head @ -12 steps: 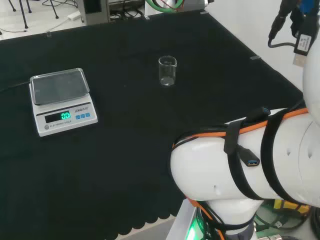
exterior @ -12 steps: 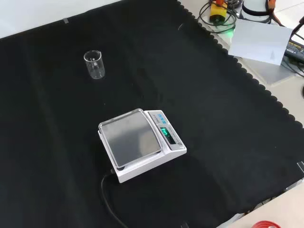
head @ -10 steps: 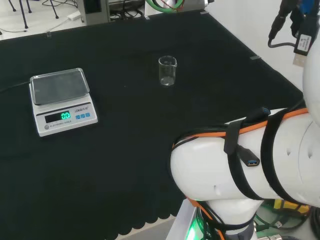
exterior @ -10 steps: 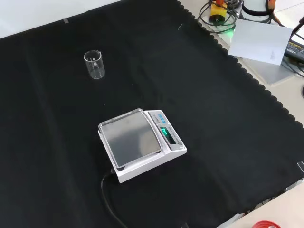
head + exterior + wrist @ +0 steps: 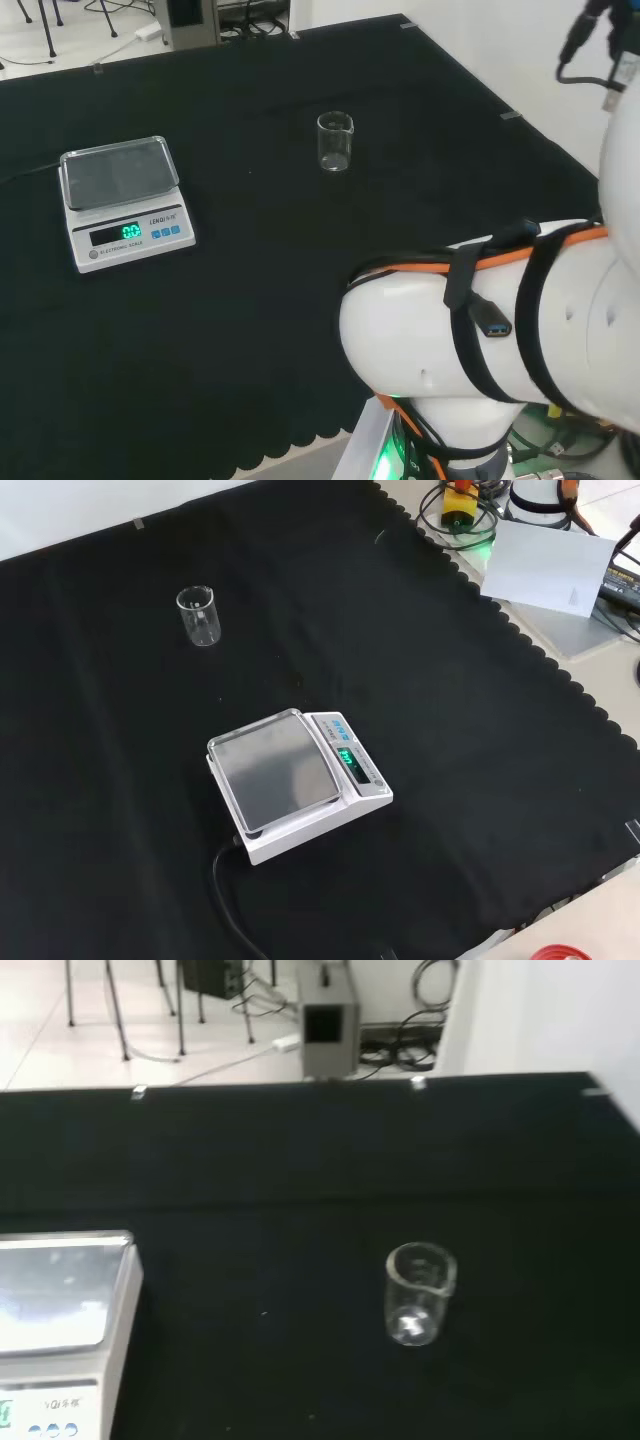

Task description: Pick up the beaker.

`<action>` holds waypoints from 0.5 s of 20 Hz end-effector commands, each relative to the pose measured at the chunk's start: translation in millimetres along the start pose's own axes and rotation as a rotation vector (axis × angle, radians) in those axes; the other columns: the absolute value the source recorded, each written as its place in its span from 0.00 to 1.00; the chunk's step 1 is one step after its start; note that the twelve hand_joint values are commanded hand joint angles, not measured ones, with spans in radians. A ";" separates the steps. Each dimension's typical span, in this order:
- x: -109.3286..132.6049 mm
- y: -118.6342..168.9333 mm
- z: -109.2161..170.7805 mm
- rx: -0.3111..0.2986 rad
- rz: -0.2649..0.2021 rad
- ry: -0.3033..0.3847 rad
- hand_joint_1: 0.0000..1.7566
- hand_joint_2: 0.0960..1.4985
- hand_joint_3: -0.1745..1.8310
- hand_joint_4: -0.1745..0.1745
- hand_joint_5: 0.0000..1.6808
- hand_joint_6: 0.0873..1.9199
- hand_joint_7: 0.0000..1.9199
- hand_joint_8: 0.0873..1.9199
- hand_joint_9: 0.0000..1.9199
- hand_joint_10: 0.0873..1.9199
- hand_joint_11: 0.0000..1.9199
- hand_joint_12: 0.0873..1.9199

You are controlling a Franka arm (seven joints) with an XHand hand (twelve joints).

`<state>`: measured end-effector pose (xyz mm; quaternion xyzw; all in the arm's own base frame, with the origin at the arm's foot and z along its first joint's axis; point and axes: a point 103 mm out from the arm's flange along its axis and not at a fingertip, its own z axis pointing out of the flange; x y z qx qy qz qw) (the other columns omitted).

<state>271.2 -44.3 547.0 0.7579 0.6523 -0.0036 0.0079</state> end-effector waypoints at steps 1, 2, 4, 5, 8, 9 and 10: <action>-52.2 -19.8 -9.3 0.014 0.077 0.048 0.27 0.44 0.11 0.71 0.02 0.00 0.06 0.26 0.09 0.44 0.00 0.77; -53.5 -10.1 3.0 0.023 0.083 0.049 0.28 0.44 0.11 0.71 0.02 0.00 0.06 0.26 0.09 0.44 0.00 0.77; -72.4 18.6 37.3 0.070 0.079 0.041 0.29 0.44 0.11 0.71 0.02 0.00 0.06 0.27 0.09 0.44 0.00 0.77; -56.2 28.9 55.1 0.062 0.099 -0.020 0.29 0.44 0.11 0.71 0.02 0.00 0.06 0.27 0.10 0.44 0.00 0.77; -64.3 56.1 95.5 0.069 0.115 -0.060 0.30 0.45 0.11 0.72 0.02 0.00 0.06 0.27 0.10 0.44 0.00 0.77; -73.3 61.7 102.9 0.067 0.107 -0.066 0.31 0.45 0.11 0.72 0.02 0.00 0.06 0.27 0.10 0.44 0.00 0.77; -79.6 68.8 111.1 0.075 0.100 -0.069 0.31 0.45 0.11 0.72 0.02 0.00 0.06 0.28 0.10 0.44 0.00 0.77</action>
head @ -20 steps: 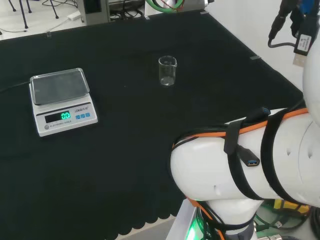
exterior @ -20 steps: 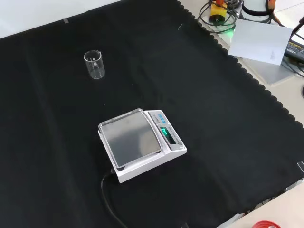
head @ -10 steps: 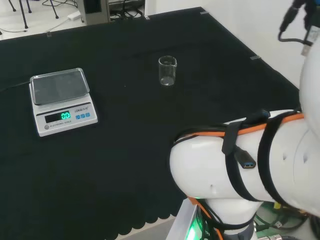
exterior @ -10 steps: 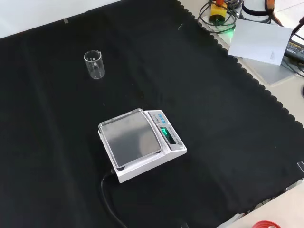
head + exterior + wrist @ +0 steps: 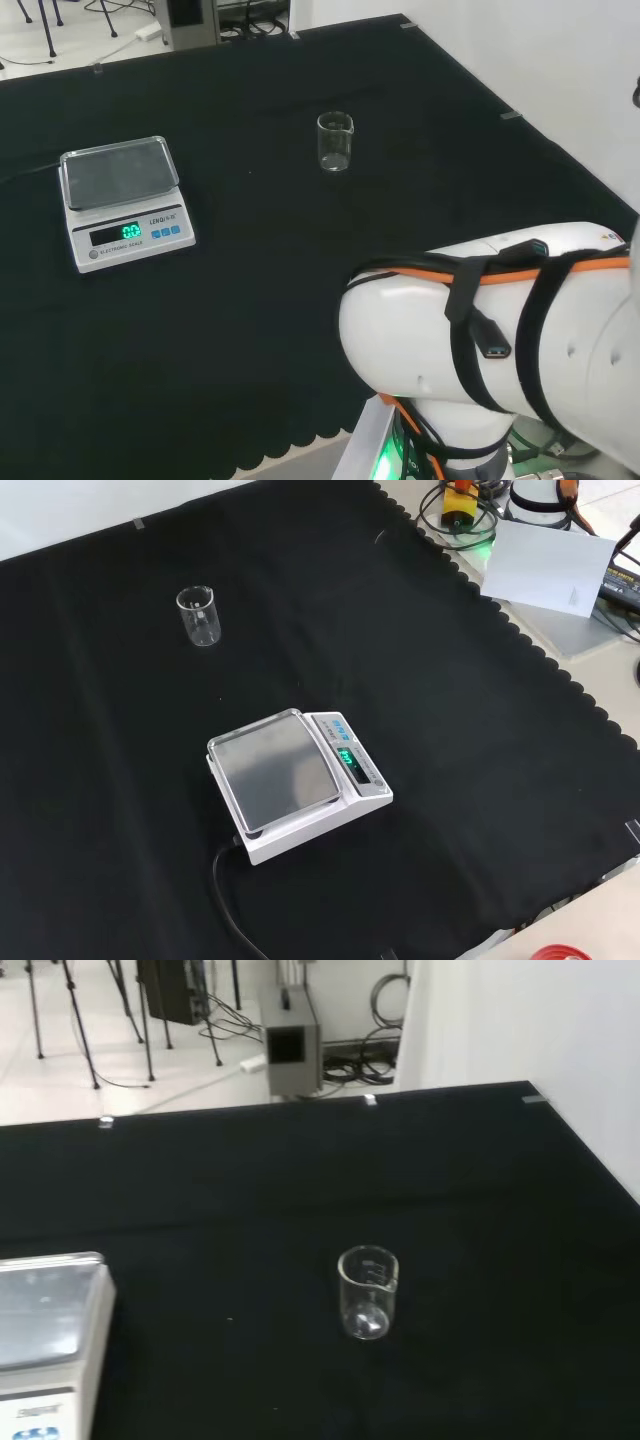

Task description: Pick up the beaker.

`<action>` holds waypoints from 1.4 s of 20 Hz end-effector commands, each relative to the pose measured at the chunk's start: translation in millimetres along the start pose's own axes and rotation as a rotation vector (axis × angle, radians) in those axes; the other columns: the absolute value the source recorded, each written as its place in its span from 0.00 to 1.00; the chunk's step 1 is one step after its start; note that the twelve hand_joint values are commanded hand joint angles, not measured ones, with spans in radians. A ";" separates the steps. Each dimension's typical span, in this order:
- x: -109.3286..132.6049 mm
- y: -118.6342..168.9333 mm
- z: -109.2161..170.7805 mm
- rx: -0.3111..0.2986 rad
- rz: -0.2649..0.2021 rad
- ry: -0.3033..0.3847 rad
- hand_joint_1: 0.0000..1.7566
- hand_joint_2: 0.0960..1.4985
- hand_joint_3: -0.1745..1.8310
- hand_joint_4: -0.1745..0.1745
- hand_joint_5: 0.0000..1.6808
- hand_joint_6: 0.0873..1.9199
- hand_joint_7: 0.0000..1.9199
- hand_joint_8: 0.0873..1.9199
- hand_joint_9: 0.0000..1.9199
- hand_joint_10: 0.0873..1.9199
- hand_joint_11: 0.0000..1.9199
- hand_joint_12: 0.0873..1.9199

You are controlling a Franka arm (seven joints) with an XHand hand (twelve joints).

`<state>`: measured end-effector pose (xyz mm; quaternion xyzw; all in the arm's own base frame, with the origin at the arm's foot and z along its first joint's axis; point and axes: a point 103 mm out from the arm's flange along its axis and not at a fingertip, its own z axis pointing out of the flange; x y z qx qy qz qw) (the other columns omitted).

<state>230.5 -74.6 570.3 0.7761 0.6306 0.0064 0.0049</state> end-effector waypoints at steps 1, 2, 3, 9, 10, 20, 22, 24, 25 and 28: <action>-43.8 112.3 141.4 0.088 0.040 -0.093 0.31 0.45 0.11 0.72 0.02 0.00 0.06 0.28 0.10 0.44 0.00 0.77; -45.4 118.7 148.9 0.092 0.036 -0.101 0.31 0.45 0.11 0.72 0.02 0.00 0.06 0.28 0.10 0.44 0.00 0.77; -44.6 124.2 155.3 0.101 0.034 -0.104 0.31 0.45 0.11 0.72 0.02 0.00 0.06 0.28 0.11 0.44 0.00 0.77; -30.5 147.1 186.4 0.105 0.066 -0.125 0.32 0.45 0.11 0.73 0.02 0.00 0.05 0.28 0.11 0.44 0.00 0.77; -28.2 151.1 193.0 0.108 0.071 -0.127 0.32 0.45 0.11 0.73 0.02 0.00 0.05 0.28 0.11 0.44 0.00 0.77; -21.0 210.0 281.4 0.167 0.105 -0.067 0.33 0.45 0.11 0.74 0.01 0.00 0.05 0.29 0.11 0.43 0.00 0.77; -17.1 219.7 297.0 0.162 0.095 -0.055 0.33 0.45 0.11 0.75 0.00 0.00 0.03 0.29 0.10 0.43 0.00 0.76; -11.8 228.7 312.9 0.144 0.080 -0.055 0.32 0.45 0.11 0.76 0.00 0.00 0.02 0.29 0.09 0.43 0.00 0.75; -9.5 232.5 320.2 0.141 0.074 -0.056 0.32 0.44 0.11 0.76 0.00 0.00 0.02 0.29 0.09 0.43 0.00 0.75; -3.9 243.1 341.3 0.133 0.065 -0.054 0.31 0.44 0.11 0.77 0.00 0.00 0.01 0.29 0.09 0.43 0.00 0.75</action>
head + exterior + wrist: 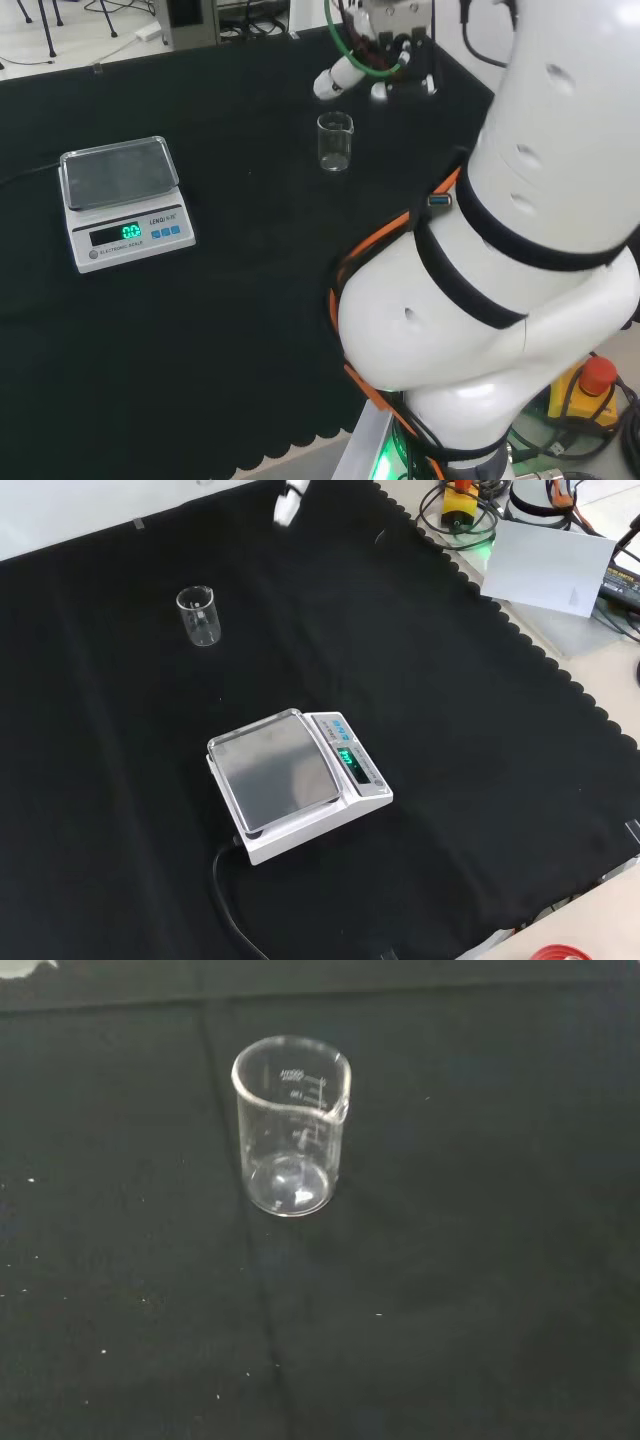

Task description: Pick up the beaker.

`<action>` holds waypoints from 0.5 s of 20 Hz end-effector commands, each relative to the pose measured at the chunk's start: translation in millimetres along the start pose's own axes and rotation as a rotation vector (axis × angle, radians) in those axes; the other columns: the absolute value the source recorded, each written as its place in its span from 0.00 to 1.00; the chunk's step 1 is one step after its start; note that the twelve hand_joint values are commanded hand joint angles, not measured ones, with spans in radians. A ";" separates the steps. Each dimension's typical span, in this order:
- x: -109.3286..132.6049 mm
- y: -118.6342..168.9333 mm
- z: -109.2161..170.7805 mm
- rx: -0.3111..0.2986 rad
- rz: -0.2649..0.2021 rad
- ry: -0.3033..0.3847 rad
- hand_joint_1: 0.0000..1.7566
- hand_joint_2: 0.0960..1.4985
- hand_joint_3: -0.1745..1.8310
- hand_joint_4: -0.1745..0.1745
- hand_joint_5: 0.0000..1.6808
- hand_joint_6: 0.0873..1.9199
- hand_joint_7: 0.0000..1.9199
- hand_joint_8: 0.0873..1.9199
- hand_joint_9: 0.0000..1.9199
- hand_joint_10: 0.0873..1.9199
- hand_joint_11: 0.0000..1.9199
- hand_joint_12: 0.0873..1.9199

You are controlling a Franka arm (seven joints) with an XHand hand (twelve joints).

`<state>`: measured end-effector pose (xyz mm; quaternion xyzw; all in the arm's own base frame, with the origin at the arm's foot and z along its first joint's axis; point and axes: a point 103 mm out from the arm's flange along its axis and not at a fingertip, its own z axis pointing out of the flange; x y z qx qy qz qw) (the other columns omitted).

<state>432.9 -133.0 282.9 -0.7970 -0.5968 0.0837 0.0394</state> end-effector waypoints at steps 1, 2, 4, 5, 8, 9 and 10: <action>22.2 48.9 46.5 -0.051 -0.015 0.030 0.31 0.44 0.11 0.77 0.00 0.00 0.01 0.29 0.09 0.43 0.00 0.74; 23.9 53.4 50.7 -0.053 -0.017 0.027 0.31 0.44 0.11 0.78 0.00 0.00 0.01 0.29 0.09 0.43 0.00 0.74; 27.0 62.3 57.6 -0.051 -0.020 0.018 0.30 0.44 0.11 0.78 0.00 0.00 0.01 0.29 0.09 0.43 0.00 0.74; 28.1 66.4 60.6 -0.052 -0.021 0.018 0.30 0.44 0.11 0.79 0.00 0.00 0.01 0.29 0.09 0.43 0.00 0.74; 29.3 79.7 72.1 -0.069 0.002 0.048 0.30 0.44 0.11 0.80 0.00 0.00 0.01 0.29 0.09 0.43 0.00 0.74; 29.7 83.5 76.0 -0.071 0.010 0.066 0.30 0.44 0.11 0.80 0.00 0.00 0.01 0.29 0.09 0.43 0.00 0.74; 30.6 87.4 80.2 -0.073 0.014 0.075 0.30 0.44 0.11 0.80 0.00 0.00 0.01 0.29 0.09 0.43 0.00 0.74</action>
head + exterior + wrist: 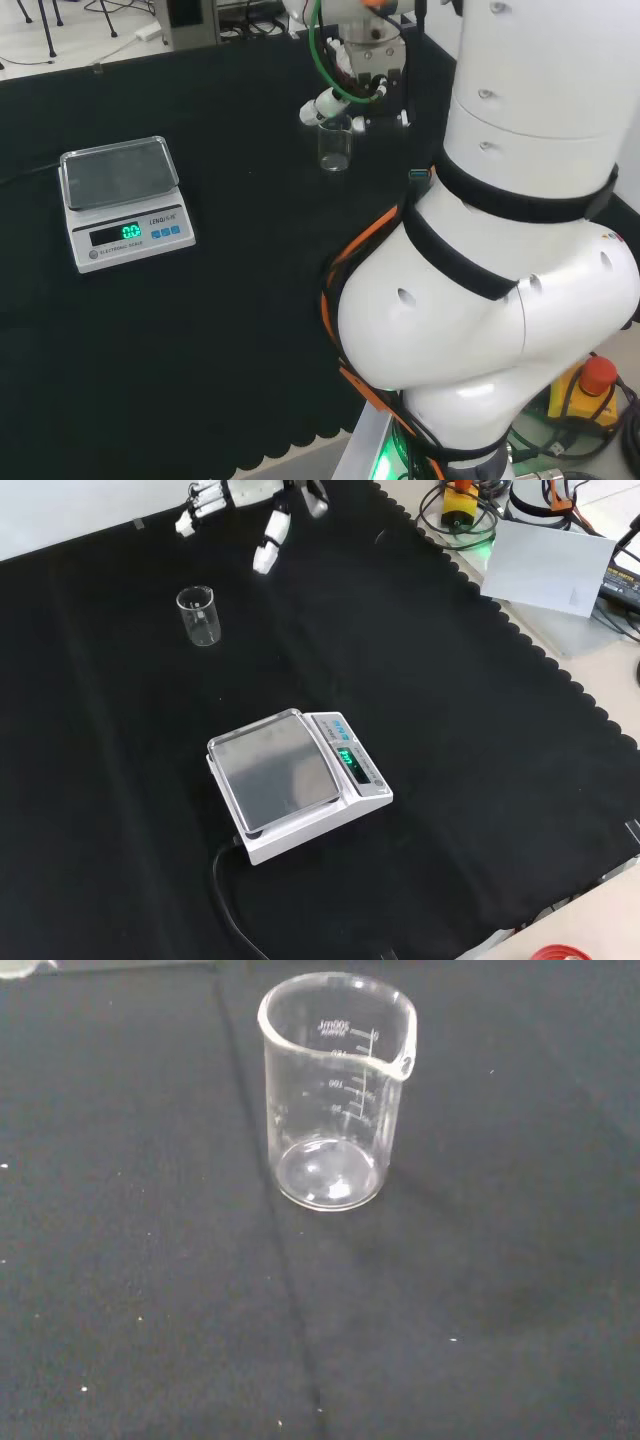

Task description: Pick up the beaker.

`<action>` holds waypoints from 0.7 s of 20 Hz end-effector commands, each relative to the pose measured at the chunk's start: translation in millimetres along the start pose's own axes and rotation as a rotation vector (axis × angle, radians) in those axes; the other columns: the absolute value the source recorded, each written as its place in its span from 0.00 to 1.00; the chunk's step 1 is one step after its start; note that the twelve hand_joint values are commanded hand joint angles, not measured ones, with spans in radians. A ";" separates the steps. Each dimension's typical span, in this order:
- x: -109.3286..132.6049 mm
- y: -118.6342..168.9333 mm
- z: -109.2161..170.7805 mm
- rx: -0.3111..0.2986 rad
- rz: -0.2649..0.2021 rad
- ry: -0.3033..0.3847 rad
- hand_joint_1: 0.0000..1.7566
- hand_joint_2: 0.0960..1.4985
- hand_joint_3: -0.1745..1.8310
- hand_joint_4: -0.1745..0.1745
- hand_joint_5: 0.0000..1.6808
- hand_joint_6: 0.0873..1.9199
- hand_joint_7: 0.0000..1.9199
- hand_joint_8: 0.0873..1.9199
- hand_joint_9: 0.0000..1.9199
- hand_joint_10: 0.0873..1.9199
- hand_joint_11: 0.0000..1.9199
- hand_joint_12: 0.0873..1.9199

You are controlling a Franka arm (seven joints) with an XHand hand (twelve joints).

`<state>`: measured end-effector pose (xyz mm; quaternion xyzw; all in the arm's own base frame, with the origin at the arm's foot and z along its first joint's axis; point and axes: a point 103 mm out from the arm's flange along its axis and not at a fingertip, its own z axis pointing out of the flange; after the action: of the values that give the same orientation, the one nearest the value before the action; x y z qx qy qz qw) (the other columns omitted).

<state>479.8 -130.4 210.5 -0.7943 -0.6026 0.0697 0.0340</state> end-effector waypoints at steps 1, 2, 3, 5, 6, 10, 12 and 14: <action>9.4 35.5 22.2 -0.048 0.024 0.063 0.30 0.44 0.11 0.80 0.00 0.00 0.01 0.29 0.09 0.43 0.00 0.74; 10.6 39.5 25.4 -0.047 0.021 0.060 0.30 0.44 0.11 0.80 0.00 0.00 0.01 0.29 0.09 0.43 0.00 0.74; 11.8 44.0 28.2 -0.046 0.019 0.059 0.30 0.44 0.11 0.80 0.00 0.00 0.01 0.29 0.09 0.43 0.00 0.74; 15.2 55.4 32.6 -0.044 0.020 0.056 0.30 0.44 0.11 0.81 0.00 0.00 0.01 0.29 0.09 0.43 0.00 0.74; 17.1 61.0 34.2 -0.045 0.017 0.052 0.30 0.44 0.11 0.81 0.00 0.00 0.01 0.29 0.09 0.43 0.00 0.74; 19.4 83.2 46.6 -0.017 0.014 0.041 0.30 0.44 0.11 0.81 0.00 0.00 0.01 0.29 0.09 0.43 0.00 0.74; 19.2 92.5 56.0 0.004 0.013 0.038 0.30 0.44 0.11 0.81 0.00 0.00 0.01 0.29 0.09 0.43 0.00 0.74; 18.5 100.6 65.8 0.025 0.014 0.032 0.30 0.44 0.11 0.81 0.00 0.00 0.01 0.29 0.09 0.43 0.00 0.74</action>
<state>547.3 -136.2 159.5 -0.8013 -0.5955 0.0460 0.0352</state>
